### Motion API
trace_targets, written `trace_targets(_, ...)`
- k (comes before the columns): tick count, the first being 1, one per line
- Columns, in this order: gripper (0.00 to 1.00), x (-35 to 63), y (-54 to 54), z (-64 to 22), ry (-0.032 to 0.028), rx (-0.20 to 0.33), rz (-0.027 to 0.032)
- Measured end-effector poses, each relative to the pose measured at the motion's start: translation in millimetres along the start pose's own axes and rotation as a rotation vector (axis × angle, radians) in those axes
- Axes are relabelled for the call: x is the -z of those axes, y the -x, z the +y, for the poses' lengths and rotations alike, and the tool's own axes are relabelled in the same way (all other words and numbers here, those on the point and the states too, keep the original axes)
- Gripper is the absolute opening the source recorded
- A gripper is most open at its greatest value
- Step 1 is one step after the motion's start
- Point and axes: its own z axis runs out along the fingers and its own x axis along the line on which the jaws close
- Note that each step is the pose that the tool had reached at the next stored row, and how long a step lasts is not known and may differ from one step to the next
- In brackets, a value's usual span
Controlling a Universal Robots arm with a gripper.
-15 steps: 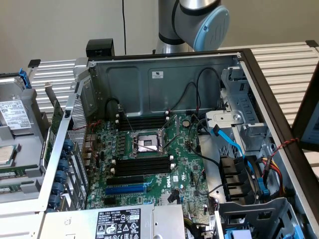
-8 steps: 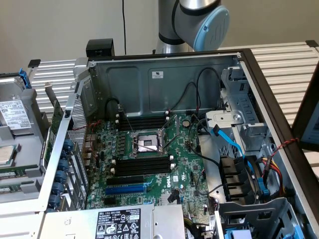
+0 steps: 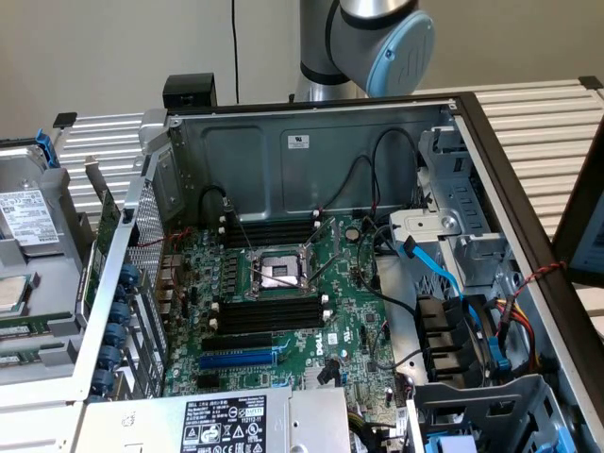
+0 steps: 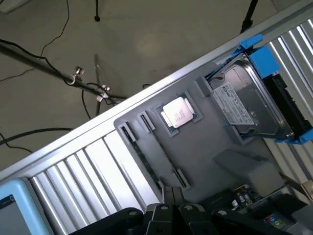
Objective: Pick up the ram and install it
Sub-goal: 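Pick up the ram and move it above insertion slot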
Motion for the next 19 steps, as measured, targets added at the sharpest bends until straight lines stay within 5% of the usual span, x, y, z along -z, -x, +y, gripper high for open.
trace_targets(19, 0.11, -1.1, -1.0, 1.7, 0.0067, 0.327, 0.0113)
